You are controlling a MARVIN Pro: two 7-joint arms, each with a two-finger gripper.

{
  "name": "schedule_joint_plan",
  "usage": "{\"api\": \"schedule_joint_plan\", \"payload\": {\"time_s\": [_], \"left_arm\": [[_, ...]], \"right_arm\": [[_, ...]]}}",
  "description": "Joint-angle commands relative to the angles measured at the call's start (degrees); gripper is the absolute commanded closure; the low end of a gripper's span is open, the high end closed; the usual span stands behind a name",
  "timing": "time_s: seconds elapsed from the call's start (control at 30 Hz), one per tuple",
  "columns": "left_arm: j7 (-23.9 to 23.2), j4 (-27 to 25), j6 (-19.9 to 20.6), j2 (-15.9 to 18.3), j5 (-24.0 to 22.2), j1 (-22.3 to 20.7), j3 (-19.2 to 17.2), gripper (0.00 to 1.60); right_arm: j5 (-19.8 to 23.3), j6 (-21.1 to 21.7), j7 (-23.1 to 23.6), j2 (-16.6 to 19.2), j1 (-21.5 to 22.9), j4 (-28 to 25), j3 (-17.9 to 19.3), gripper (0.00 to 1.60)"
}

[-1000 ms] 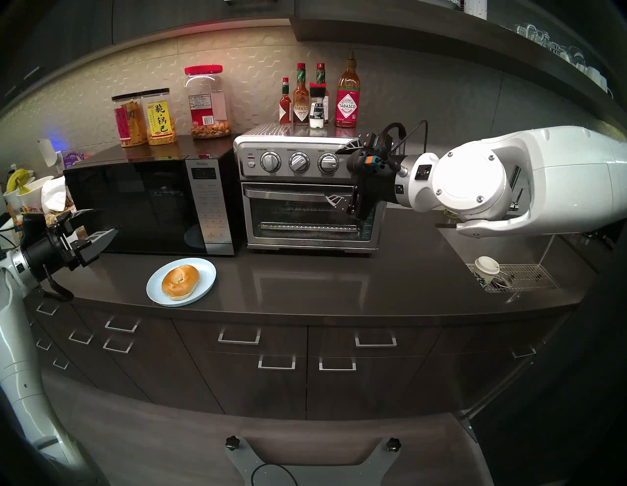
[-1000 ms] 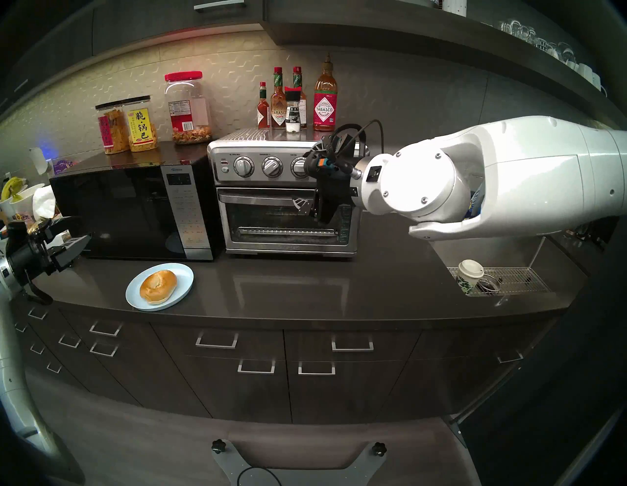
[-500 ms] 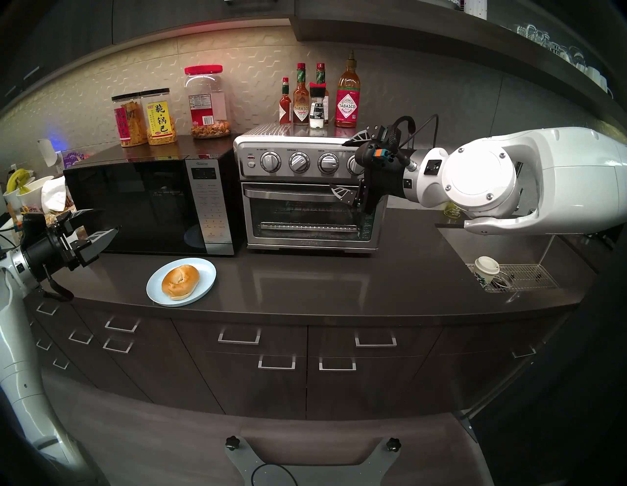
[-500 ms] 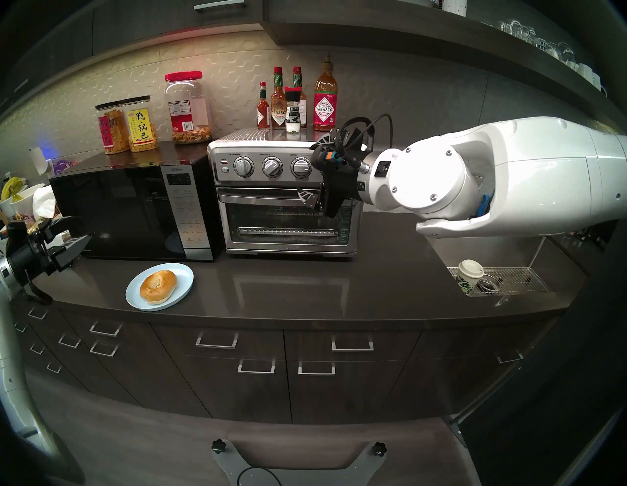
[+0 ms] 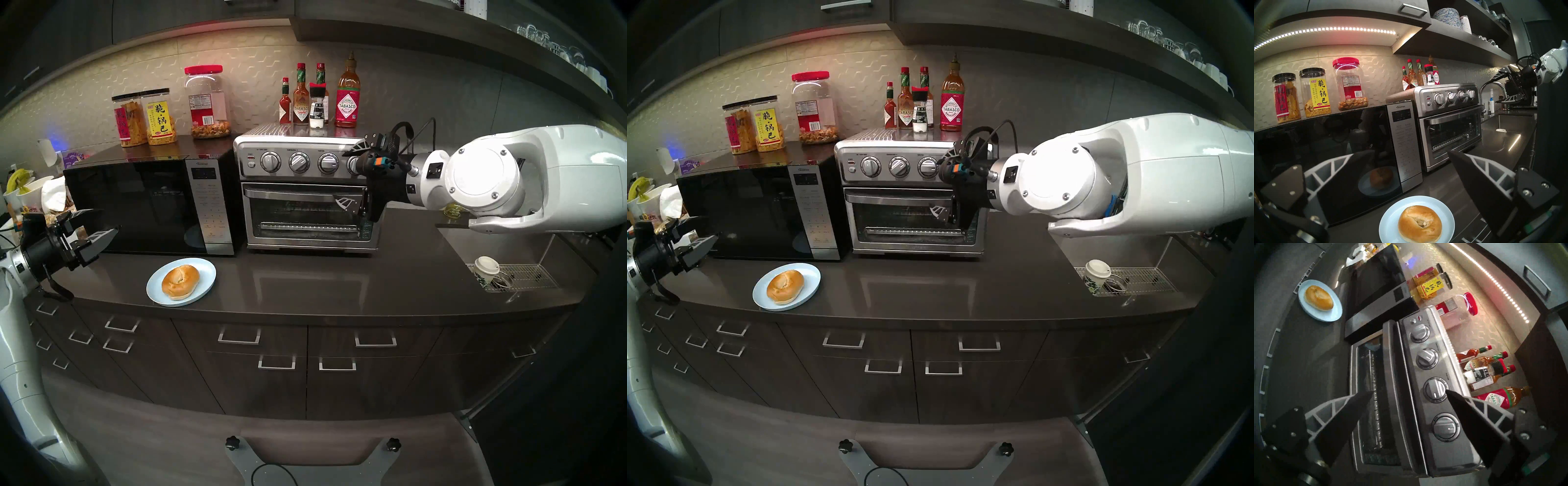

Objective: Open the oven and place the bagel inside on the rack

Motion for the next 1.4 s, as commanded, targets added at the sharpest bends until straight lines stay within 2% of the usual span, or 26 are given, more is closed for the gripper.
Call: {"api": "schedule_joint_plan", "payload": {"time_s": [0.0,0.1,0.23,0.27,0.3,0.33,0.47,0.73,0.83,1.3,1.37], "left_arm": [[-0.10,-0.63,-0.10,0.22,-0.22,-0.32,-0.18,0.00],[-0.10,-0.63,-0.10,0.22,-0.21,-0.32,-0.18,0.00],[-0.11,-0.62,-0.10,0.22,-0.20,-0.33,-0.18,0.00],[-0.11,-0.62,-0.10,0.22,-0.20,-0.33,-0.18,0.00],[-0.11,-0.63,-0.10,0.21,-0.20,-0.33,-0.18,0.00],[-0.11,-0.63,-0.10,0.21,-0.20,-0.33,-0.18,0.00],[-0.12,-0.66,-0.09,0.19,-0.20,-0.33,-0.19,0.00],[-0.12,-0.68,-0.08,0.18,-0.19,-0.33,-0.21,0.00],[-0.12,-0.68,-0.08,0.18,-0.19,-0.34,-0.21,0.00],[-0.13,-0.68,-0.08,0.17,-0.18,-0.35,-0.21,0.00],[-0.13,-0.68,-0.08,0.17,-0.17,-0.35,-0.21,0.00]], "right_arm": [[-2.01,-0.02,6.94,-1.90,6.11,1.35,-0.37,0.00],[-2.77,-0.40,11.31,-2.58,6.92,2.57,0.26,0.00],[-2.58,-0.76,14.49,-3.59,7.17,5.17,1.48,0.00],[-2.61,-1.10,15.54,-3.84,7.06,6.00,1.72,0.14],[-2.83,-1.19,16.43,-4.25,6.99,6.73,1.72,0.80],[-2.76,-1.26,16.85,-4.38,6.83,7.16,1.85,1.60],[-2.46,-1.93,20.19,-6.19,5.34,10.42,2.12,1.60],[-3.36,-2.98,19.76,-9.02,0.77,14.55,2.17,1.60],[-3.19,-2.71,18.78,-9.90,-0.75,15.19,2.51,1.60],[-1.19,1.85,7.90,-10.64,-5.77,14.22,3.71,1.60],[-1.13,1.89,7.42,-10.78,-6.08,14.41,3.76,1.60]]}}
